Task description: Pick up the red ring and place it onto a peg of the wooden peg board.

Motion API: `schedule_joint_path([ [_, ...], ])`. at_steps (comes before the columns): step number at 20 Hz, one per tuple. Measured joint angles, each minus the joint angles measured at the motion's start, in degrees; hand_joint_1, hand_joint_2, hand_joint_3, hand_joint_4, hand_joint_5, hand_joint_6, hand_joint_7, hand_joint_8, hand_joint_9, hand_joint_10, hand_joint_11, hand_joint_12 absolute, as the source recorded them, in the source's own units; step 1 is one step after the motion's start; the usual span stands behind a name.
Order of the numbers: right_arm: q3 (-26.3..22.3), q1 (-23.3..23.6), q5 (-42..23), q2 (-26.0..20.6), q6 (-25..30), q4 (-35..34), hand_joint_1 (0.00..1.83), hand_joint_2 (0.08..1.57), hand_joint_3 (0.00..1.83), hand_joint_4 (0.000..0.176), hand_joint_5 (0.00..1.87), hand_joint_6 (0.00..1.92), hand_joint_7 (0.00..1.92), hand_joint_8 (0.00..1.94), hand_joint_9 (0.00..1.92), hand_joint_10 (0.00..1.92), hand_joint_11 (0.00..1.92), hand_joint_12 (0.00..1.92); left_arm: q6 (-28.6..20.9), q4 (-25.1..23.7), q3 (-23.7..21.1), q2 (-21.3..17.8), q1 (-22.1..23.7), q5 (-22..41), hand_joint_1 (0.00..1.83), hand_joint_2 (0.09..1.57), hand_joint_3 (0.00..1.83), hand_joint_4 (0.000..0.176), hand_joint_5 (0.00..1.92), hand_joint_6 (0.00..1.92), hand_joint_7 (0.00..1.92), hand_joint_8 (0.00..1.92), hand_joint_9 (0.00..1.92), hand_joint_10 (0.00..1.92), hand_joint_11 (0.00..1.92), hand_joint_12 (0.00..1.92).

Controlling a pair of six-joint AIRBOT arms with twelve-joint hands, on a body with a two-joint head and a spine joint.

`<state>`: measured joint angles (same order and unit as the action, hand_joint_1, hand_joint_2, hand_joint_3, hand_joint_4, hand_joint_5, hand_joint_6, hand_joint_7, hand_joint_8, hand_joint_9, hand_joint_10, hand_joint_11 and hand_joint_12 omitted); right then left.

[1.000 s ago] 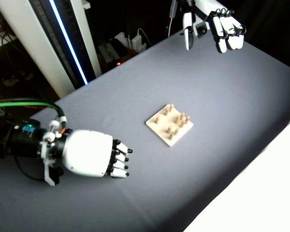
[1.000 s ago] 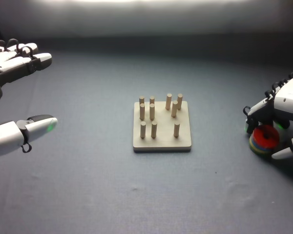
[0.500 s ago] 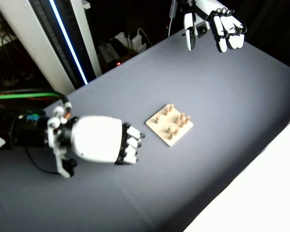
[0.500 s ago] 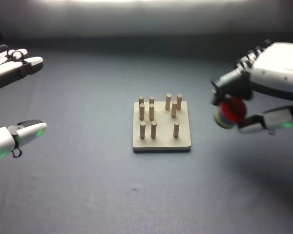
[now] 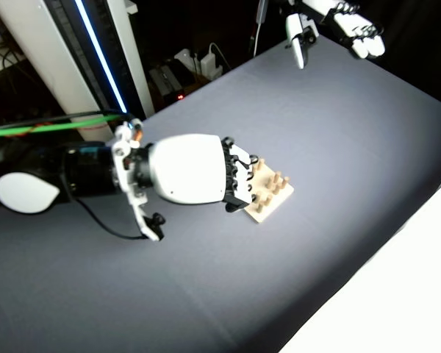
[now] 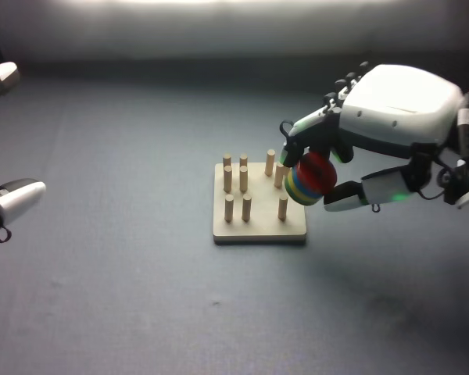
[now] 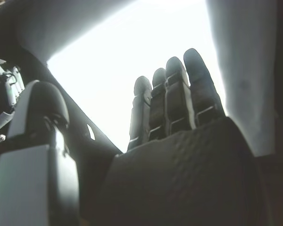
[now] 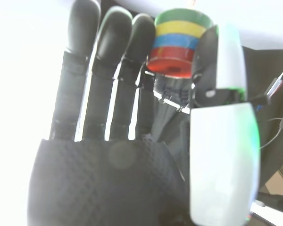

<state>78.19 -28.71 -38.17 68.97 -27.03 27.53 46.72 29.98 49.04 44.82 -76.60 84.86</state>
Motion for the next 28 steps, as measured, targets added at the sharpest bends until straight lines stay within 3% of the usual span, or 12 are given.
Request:
schedule_joint_path([
  [2, 0.52, 0.0, 2.47, 0.94, 0.0, 0.72, 1.39, 1.07, 0.0, 0.0, 0.97, 0.81, 1.12, 0.71, 1.03, 1.14, 0.92, 1.14, -0.07, -0.35, 0.0, 0.0, 0.0, -0.09, 0.72, 1.11, 0.0, 0.0, 0.15, 0.0, 0.13, 0.0, 0.13, 0.0, 0.0, 0.39],
  [4, 0.72, 0.0, 2.86, 1.29, 0.0, 0.79, 1.39, 1.08, 0.0, 0.0, 0.96, 0.79, 1.1, 0.76, 1.02, 1.18, 0.91, 1.18, -0.07, -0.28, 0.0, 0.0, 0.0, -0.11, 0.71, 1.1, 0.0, 0.0, 0.16, 0.0, 0.13, 0.0, 0.13, 0.0, 0.0, 0.39],
  [5, 0.94, 0.0, 3.06, 1.53, 0.0, 0.81, 1.39, 1.08, 0.0, 0.0, 0.96, 0.76, 1.08, 0.79, 1.01, 1.19, 0.91, 1.18, -0.17, -0.39, 0.0, 0.0, 0.0, -0.15, 0.71, 1.1, 0.0, 0.01, 0.16, 0.0, 0.13, 0.0, 0.12, 0.0, 0.0, 0.36],
  [8, 2.21, 0.02, 4.02, 2.67, 0.0, 1.31, 1.39, 1.09, 0.0, 0.0, 0.92, 0.83, 1.08, 0.78, 1.0, 1.2, 0.89, 1.21, -0.42, -0.9, 0.0, 0.0, 0.0, -0.59, 0.71, 1.09, 0.0, 0.007, 0.18, 0.0, 0.15, 0.0, 0.16, 0.01, 0.0, 0.55],
  [12, 4.09, 1.09, 5.33, 4.44, 0.22, 1.49, 1.39, 1.07, 0.0, 0.0, 0.93, 0.91, 1.14, 0.67, 1.01, 1.12, 0.81, 1.19, -0.74, -1.31, 0.2, 0.0, 0.0, -0.9, 0.65, 1.1, 0.0, 0.002, 0.18, 0.0, 0.14, 0.0, 0.15, 0.0, 0.0, 0.48],
  [14, 4.13, 1.27, 5.55, 4.61, 0.22, 1.55, 1.39, 1.07, 0.0, 0.0, 1.0, 0.81, 1.14, 0.7, 1.0, 1.13, 0.77, 1.24, -0.74, -1.14, 0.2, 0.0, 0.0, -1.14, 0.64, 1.1, 0.0, 0.008, 0.18, 0.0, 0.14, 0.0, 0.15, 0.0, 0.0, 0.49],
  [16, 4.22, 1.44, 5.62, 4.79, 0.2, 1.7, 1.4, 1.05, 0.0, 0.0, 1.04, 0.76, 1.18, 0.62, 1.03, 1.08, 0.8, 1.22, -0.76, -1.11, 0.24, 0.0, 0.0, -1.29, 0.66, 1.1, 0.0, 0.002, 0.18, 0.0, 0.14, 0.0, 0.15, 0.0, 0.0, 0.49],
  [19, 4.22, 1.68, 5.86, 4.87, 0.17, 2.34, 1.4, 1.05, 0.0, 0.0, 1.05, 0.76, 1.21, 0.56, 1.03, 1.08, 0.81, 1.21, -0.79, -1.4, 0.24, 0.0, 0.0, -1.33, 0.66, 1.11, 0.0, 0.019, 0.17, 0.0, 0.13, 0.0, 0.12, 0.0, 0.0, 0.38],
  [21, 4.22, 1.68, 5.77, 5.09, 0.22, 2.51, 1.4, 1.06, 0.0, 0.0, 1.07, 0.65, 1.12, 0.74, 1.02, 1.17, 0.86, 1.33, -0.98, -1.36, 0.42, 0.02, 0.0, -1.38, 0.64, 1.11, 0.0, 0.022, 0.17, 0.0, 0.12, 0.0, 0.12, 0.0, 0.0, 0.4],
  [23, 4.02, 1.79, 5.46, 5.29, 0.22, 3.13, 1.39, 1.06, 0.0, 0.0, 1.04, 0.7, 1.13, 0.75, 0.99, 1.2, 0.77, 1.39, -1.03, -1.22, 0.42, 0.02, 0.0, -1.49, 0.64, 1.11, 0.0, 0.021, 0.18, 0.0, 0.14, 0.0, 0.13, 0.0, 0.0, 0.42],
  [24, 3.82, 2.08, 5.49, 5.38, 0.22, 3.65, 1.39, 1.07, 0.0, 0.0, 1.03, 0.79, 1.16, 0.76, 0.93, 1.15, 0.56, 1.47, -1.18, -1.27, 0.42, 0.09, 0.0, -1.6, 0.65, 1.12, 0.0, 0.004, 0.17, 0.0, 0.13, 0.0, 0.13, 0.0, 0.0, 0.42],
  [28, 3.1, 2.01, 6.47, 5.92, 0.04, 5.2, 1.4, 1.05, 0.0, 0.0, 1.06, 0.7, 1.22, 0.65, 0.99, 1.11, 0.7, 1.39, -1.22, -1.2, 0.44, 0.13, 0.0, -1.62, 0.63, 1.12, 0.0, 0.007, 0.17, 0.0, 0.14, 0.0, 0.13, 0.0, 0.0, 0.39],
])
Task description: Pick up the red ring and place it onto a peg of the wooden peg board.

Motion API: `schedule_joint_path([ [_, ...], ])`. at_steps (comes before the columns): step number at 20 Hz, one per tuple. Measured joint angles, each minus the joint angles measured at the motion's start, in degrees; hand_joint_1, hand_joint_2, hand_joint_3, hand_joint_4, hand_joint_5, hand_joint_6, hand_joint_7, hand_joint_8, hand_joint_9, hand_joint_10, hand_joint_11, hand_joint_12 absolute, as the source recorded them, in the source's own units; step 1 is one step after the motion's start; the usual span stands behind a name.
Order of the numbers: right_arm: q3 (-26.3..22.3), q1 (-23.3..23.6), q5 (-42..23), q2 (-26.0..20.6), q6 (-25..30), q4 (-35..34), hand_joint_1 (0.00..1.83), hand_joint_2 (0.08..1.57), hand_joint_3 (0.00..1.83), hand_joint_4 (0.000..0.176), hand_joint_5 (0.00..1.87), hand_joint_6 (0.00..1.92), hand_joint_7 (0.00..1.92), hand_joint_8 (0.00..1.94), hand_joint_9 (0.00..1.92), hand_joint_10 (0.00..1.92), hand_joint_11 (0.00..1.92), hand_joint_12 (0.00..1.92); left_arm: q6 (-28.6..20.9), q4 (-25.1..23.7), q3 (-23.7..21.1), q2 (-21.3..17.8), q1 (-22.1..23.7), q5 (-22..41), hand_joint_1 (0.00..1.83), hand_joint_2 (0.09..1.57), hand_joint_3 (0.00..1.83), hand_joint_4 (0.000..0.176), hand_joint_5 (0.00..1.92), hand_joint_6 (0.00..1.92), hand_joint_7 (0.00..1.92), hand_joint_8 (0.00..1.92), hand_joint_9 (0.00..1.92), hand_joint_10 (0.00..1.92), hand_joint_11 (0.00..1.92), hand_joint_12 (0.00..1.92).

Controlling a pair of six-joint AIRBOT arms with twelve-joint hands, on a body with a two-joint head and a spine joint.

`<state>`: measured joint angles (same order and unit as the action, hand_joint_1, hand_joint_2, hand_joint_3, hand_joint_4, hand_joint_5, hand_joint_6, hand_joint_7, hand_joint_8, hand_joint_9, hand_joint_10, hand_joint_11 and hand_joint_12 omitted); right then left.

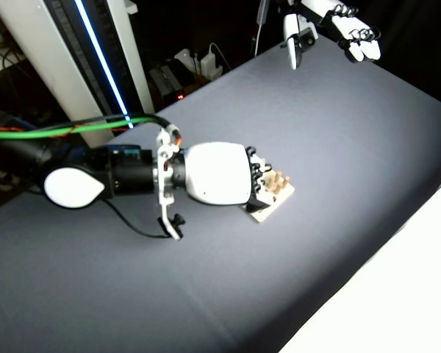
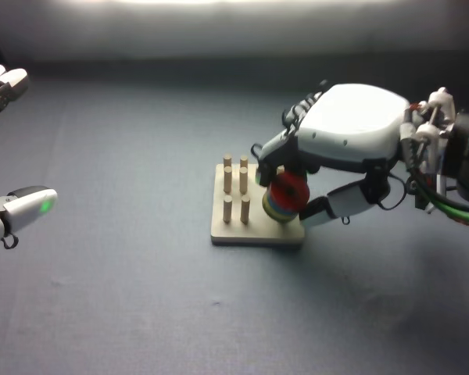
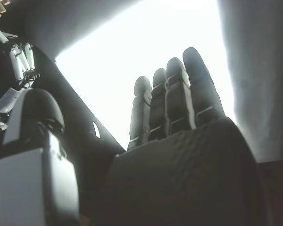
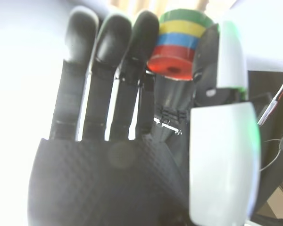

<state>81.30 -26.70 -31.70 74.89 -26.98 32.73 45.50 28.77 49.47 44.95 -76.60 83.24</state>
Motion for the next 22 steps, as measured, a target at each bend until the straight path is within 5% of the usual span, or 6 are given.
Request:
schedule_joint_path([
  [7, -0.37, 0.02, 0.11, -0.02, 0.17, 0.72, 1.39, 1.05, 0.0, 0.0, 1.02, 0.81, 1.21, 0.58, 1.0, 1.11, 0.73, 1.35, -0.17, 0.15, 0.04, 0.17, 0.0, -0.04, 0.63, 1.13, 0.0, 0.004, 0.16, 0.0, 0.13, 0.0, 0.1, 0.0, 0.0, 0.29],
  [9, -0.37, 0.02, 0.13, -0.02, 0.17, 0.79, 1.24, 1.1, 0.0, 0.0, 0.96, 0.95, 1.05, 0.95, 0.9, 0.8, 0.67, 1.35, -0.17, 0.22, 0.04, 0.17, 0.0, -0.04, 0.63, 1.12, 0.0, 0.007, 0.16, 0.0, 0.14, 0.0, 0.12, 0.0, 0.0, 0.35],
  [10, -0.37, 0.02, 0.09, -0.02, 0.17, 0.79, 1.18, 0.96, 0.0, 0.0, 0.79, 0.15, 0.76, 0.33, 0.77, 0.61, 0.54, 1.21, -0.17, 0.22, 0.04, 0.17, 0.0, -0.04, 0.63, 1.12, 0.0, 0.0, 0.17, 0.0, 0.14, 0.0, 0.12, 0.0, 0.0, 0.35],
  [11, -0.37, 0.02, 0.09, -0.02, 0.2, 0.94, 1.15, 0.96, 0.0, 0.0, 0.71, 0.03, 0.67, 0.19, 0.67, 0.54, 0.44, 1.18, -0.22, 0.17, 0.04, 0.17, 0.0, -0.04, 0.59, 1.11, 0.0, 0.01, 0.17, 0.0, 0.15, 0.0, 0.12, 0.0, 0.0, 0.35],
  [14, -0.37, 0.02, 0.09, -0.07, 0.22, 0.92, 1.12, 0.97, 0.0, 0.02, 0.62, 0.0, 0.61, 0.05, 0.58, 0.46, 0.33, 1.24, -0.37, 0.2, 0.04, 0.17, 0.0, -0.04, 0.61, 1.12, 0.0, 0.0, 0.17, 0.0, 0.15, 0.0, 0.13, 0.0, 0.0, 0.39],
  [22, -1.64, 0.02, -1.86, -0.42, 0.22, -1.79, 1.14, 1.04, 0.0, 0.0, 0.63, 0.0, 0.6, 0.0, 0.54, 0.33, 0.2, 1.2, -0.57, 0.28, 0.02, 0.31, 0.0, 0.35, 0.64, 1.12, 0.0, 0.024, 0.16, 0.0, 0.14, 0.0, 0.12, 0.0, 0.0, 0.37],
])
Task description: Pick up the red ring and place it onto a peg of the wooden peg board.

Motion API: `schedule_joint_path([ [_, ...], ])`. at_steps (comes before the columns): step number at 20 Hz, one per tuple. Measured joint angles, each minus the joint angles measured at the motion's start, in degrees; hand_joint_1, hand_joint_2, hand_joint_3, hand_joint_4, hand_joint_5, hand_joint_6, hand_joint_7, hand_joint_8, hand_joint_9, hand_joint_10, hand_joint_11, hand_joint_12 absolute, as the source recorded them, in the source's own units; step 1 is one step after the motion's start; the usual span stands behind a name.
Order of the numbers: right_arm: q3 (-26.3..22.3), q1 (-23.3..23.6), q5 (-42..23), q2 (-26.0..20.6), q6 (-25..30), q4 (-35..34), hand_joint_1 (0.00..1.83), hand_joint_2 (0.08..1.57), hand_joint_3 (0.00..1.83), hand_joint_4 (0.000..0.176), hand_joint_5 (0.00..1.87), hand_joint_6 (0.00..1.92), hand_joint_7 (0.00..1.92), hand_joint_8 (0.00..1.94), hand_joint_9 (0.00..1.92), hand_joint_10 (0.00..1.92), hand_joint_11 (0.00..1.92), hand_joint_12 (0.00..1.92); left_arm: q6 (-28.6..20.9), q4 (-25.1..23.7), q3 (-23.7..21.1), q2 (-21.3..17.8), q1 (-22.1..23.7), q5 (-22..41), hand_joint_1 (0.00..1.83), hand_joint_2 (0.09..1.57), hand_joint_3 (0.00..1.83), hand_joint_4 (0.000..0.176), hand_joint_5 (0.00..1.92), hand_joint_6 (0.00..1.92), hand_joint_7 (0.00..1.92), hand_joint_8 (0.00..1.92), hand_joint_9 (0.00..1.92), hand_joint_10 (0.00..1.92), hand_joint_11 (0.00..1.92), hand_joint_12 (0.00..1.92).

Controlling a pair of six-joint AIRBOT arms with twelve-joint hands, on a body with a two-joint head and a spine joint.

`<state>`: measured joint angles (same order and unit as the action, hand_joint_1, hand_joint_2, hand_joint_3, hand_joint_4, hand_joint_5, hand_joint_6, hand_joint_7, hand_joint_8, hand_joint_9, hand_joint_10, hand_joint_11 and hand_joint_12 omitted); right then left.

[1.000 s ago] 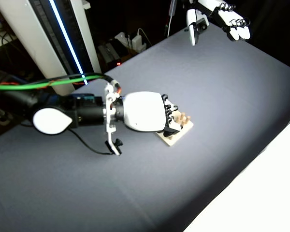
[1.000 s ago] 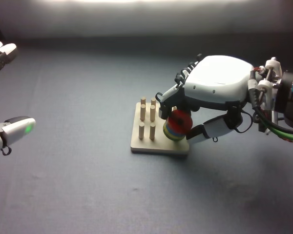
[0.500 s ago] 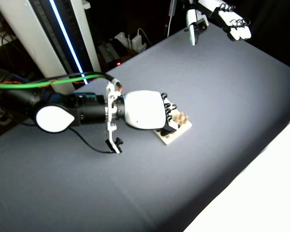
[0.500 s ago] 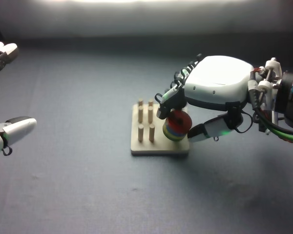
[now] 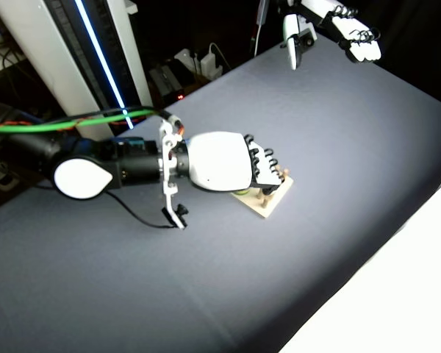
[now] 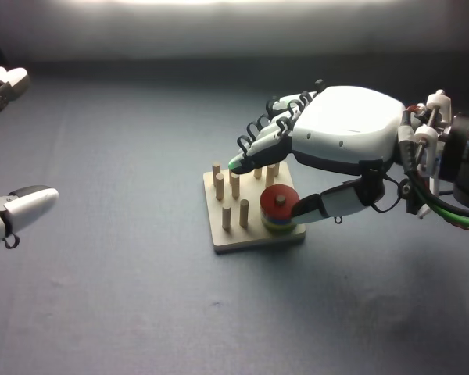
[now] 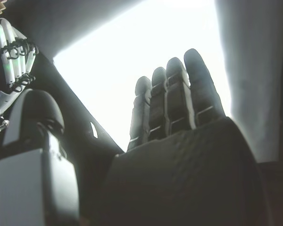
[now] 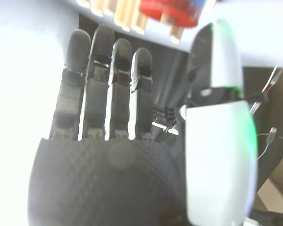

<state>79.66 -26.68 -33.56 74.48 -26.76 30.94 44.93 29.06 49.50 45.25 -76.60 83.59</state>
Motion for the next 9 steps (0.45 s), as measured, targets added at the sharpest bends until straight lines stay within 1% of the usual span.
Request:
schedule_joint_path([
  [1, -0.17, 0.0, -0.11, -0.09, 0.0, -0.33, 1.14, 1.04, 0.0, 0.0, 0.63, 0.0, 0.6, 0.0, 0.54, 0.33, 0.2, 1.2, 0.0, 0.09, 0.0, 0.0, 0.0, 0.0, 0.64, 1.12, 0.0, 0.024, 0.16, 0.0, 0.14, 0.0, 0.12, 0.0, 0.0, 0.37],
  [2, -0.72, -0.02, -0.85, -0.79, 0.02, -0.9, 1.14, 1.03, 0.0, 0.0, 0.66, 0.0, 0.64, 0.0, 0.64, 0.14, 0.29, 1.07, -0.04, -0.02, 0.0, 0.0, 0.0, 0.02, 0.67, 1.1, 0.0, 0.036, 0.16, 0.0, 0.15, 0.0, 0.13, 0.0, 0.0, 0.37],
  [3, -1.16, -0.04, -1.51, -1.38, 0.0, -1.42, 1.14, 1.03, 0.0, 0.0, 0.66, 0.0, 0.64, 0.0, 0.64, 0.14, 0.29, 1.07, -0.04, -0.09, -0.07, 0.0, 0.0, 0.09, 0.67, 1.1, 0.0, 0.036, 0.16, 0.0, 0.15, 0.0, 0.13, 0.0, 0.0, 0.37],
  [4, -2.1, -1.09, -4.81, -3.04, -0.02, -3.78, 0.73, 1.17, 0.0, 0.0, 0.6, 0.0, 0.58, 0.0, 0.64, 0.05, 0.32, 0.93, -0.33, -0.11, -0.17, 0.0, 0.0, 0.46, 0.71, 1.09, 0.0, 0.049, 0.17, 0.0, 0.15, 0.0, 0.12, 0.0, 0.0, 0.35],
  [5, -2.95, -2.58, -7.63, -4.63, 0.0, -6.08, 0.78, 1.19, 0.0, 0.0, 0.61, 0.01, 0.61, 0.01, 0.66, 0.05, 0.31, 0.92, -0.94, -0.13, -0.17, 0.26, 0.0, 1.29, 0.68, 1.07, 0.0, 0.08, 0.16, 0.0, 0.15, 0.0, 0.11, 0.0, 0.0, 0.31],
  [6, -4.09, -4.63, -10.82, -6.49, 0.0, -8.5, 0.78, 1.19, 0.0, 0.0, 0.61, 0.01, 0.61, 0.01, 0.66, 0.05, 0.31, 0.92, -1.68, -0.13, -0.15, 0.48, 0.0, 2.14, 0.68, 1.07, 0.0, 0.08, 0.16, 0.0, 0.15, 0.0, 0.11, 0.0, 0.0, 0.31],
  [7, -5.55, -7.54, -14.88, -8.81, -0.02, -11.69, 0.74, 1.34, 0.01, 0.0, 0.53, 0.0, 0.6, 0.0, 0.66, 0.02, 0.23, 0.96, -2.43, -0.15, -0.17, 0.72, -0.04, 3.15, 0.67, 1.06, 0.0, 0.093, 0.09, 0.0, 0.09, 0.0, 0.06, 0.0, 0.0, 0.16],
  [8, -7.21, -10.95, -19.39, -11.04, -0.04, -15.85, 0.71, 1.37, 0.01, 0.0, 0.55, 0.01, 0.63, 0.01, 0.7, 0.04, 0.25, 0.99, -3.19, -1.14, -0.17, 0.94, -0.07, 4.33, 0.66, 1.08, 0.0, 0.103, 0.08, 0.0, 0.09, 0.0, 0.06, 0.0, 0.0, 0.17],
  [9, -8.24, -13.57, -22.91, -12.52, -0.11, -18.99, 0.65, 1.4, 0.0, 0.0, 0.54, 0.0, 0.69, 0.02, 0.77, 0.05, 0.22, 1.03, -3.78, -2.08, -0.17, 0.96, -0.07, 5.16, 0.59, 1.12, 0.0, 0.099, 0.11, 0.0, 0.1, 0.0, 0.08, 0.0, 0.0, 0.29],
])
